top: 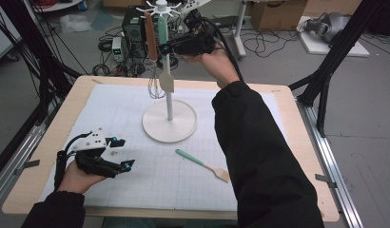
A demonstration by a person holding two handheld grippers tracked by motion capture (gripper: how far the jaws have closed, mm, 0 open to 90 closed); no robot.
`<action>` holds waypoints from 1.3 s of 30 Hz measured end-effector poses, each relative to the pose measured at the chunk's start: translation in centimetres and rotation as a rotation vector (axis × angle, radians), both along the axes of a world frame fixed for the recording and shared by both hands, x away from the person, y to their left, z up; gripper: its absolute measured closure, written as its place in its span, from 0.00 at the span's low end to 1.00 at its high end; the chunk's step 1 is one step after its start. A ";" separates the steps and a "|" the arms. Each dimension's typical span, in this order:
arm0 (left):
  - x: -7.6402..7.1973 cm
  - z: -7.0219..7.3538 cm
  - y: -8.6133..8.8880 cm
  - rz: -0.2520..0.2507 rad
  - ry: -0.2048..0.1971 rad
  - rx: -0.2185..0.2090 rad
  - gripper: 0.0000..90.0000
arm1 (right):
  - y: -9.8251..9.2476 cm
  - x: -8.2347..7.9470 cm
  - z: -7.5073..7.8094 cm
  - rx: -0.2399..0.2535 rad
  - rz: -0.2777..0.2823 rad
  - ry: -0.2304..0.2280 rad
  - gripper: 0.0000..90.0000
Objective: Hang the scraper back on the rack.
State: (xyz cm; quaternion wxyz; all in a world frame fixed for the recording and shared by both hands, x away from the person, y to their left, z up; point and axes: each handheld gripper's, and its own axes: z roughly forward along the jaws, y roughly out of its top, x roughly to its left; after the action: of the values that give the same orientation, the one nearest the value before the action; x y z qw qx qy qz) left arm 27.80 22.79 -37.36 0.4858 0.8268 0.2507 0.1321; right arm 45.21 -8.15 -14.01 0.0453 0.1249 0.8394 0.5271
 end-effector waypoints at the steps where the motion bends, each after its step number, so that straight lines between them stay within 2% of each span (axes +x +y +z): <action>1: 0.0 0.0 0.0 0.001 0.003 -0.003 0.22 | 0.0 0.0 0.0 0.000 -0.001 0.000 0.92; 13: 0.0 0.0 0.1 -0.003 0.000 0.004 0.22 | 0.3 0.4 -0.5 0.008 -0.023 0.020 0.91; 17: 0.0 0.0 0.1 -0.002 -0.001 0.006 0.22 | 0.0 0.2 -0.6 0.022 -0.044 0.019 0.79; 23: 0.0 -0.1 0.0 -0.003 0.001 0.008 0.22 | -1.3 -0.4 -1.2 0.047 -0.075 0.024 0.69; 25: 0.0 -0.1 0.0 -0.003 0.002 0.004 0.22 | -1.8 -0.7 -1.4 0.041 -0.087 0.021 0.65; 27: 0.0 -0.1 0.1 -0.002 0.002 0.005 0.22 | -2.3 -1.0 -1.6 0.050 -0.091 0.033 0.63; 30: 0.1 -0.2 0.2 0.000 0.003 0.008 0.22 | -2.8 -1.4 -1.7 0.051 -0.094 0.025 0.58; 39: 0.1 -0.3 0.4 0.009 0.009 0.003 0.22 | -3.4 -2.3 -2.3 0.054 -0.086 0.019 0.52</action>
State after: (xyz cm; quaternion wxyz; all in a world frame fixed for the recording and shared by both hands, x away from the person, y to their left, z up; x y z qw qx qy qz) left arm 27.92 23.18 -37.66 0.4826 0.8272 0.2564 0.1309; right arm 42.91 -11.59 -16.34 0.0565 0.1671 0.8190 0.5461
